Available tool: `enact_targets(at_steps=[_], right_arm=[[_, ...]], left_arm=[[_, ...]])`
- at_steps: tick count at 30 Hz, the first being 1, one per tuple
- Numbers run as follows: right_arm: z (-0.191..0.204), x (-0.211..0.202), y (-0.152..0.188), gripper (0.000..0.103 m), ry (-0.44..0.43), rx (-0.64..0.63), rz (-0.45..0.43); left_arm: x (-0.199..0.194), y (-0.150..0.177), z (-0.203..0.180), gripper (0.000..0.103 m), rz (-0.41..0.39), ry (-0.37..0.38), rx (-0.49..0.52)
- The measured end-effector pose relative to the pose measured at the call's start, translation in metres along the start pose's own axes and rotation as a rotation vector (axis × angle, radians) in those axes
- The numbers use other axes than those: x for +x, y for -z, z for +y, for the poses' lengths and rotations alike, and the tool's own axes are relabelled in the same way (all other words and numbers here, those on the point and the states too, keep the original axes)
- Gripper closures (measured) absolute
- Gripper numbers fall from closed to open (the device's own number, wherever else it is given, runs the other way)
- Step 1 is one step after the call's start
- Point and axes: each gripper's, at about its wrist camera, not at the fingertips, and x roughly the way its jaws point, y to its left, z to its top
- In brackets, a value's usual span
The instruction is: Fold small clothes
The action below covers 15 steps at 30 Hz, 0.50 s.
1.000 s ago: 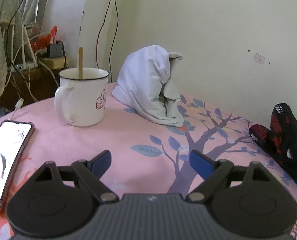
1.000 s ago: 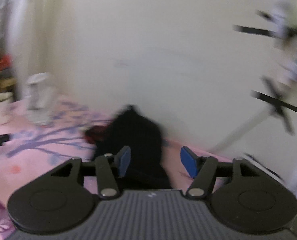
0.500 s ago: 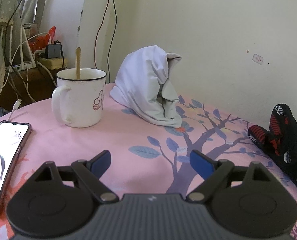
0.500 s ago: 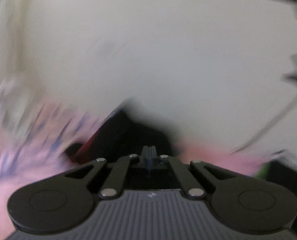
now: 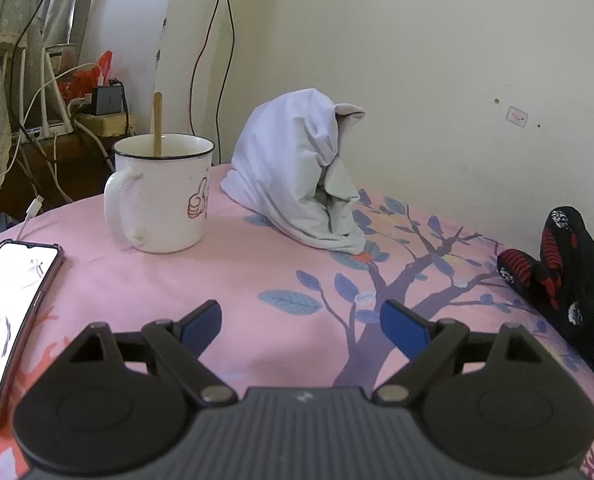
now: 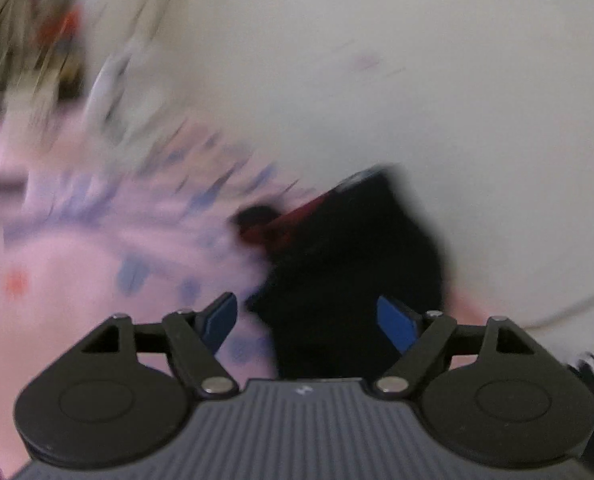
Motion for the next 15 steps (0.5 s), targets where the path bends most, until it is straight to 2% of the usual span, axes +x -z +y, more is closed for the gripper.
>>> enact_targets(at_steps=[1, 2, 3, 4, 6, 11, 15], right_arm=[[0.008, 0.014, 0.002, 0.030, 0.018, -0.037, 0.028], [0.012, 0.027, 0.003, 0.055, 0.053, -0.058, 0.050], [0.003, 0.033, 0.002, 0.075, 0.074, -0.059, 0.061], [-0.006, 0.034, -0.002, 0.103, 0.085, -0.030, 0.064], [-0.041, 0.018, -0.014, 0.103, 0.042, 0.143, 0.024], [-0.125, -0.077, -0.039, 0.103, 0.007, 0.502, -0.199], [-0.176, -0.155, -0.041, 0.103, -0.024, 0.668, -0.346]], left_arm=[[0.000, 0.000, -0.001, 0.014, -0.002, 0.000, 0.005], [-0.001, 0.000, -0.002, 0.014, -0.005, -0.001, 0.014], [-0.001, 0.000, -0.003, 0.014, -0.008, -0.002, 0.018], [-0.001, 0.000, -0.003, 0.014, -0.010, -0.001, 0.019], [-0.001, 0.000, -0.002, 0.014, -0.007, 0.004, 0.013], [0.001, -0.001, 0.001, 0.014, 0.002, 0.012, -0.003], [0.000, -0.001, 0.002, 0.014, -0.001, 0.017, -0.006]])
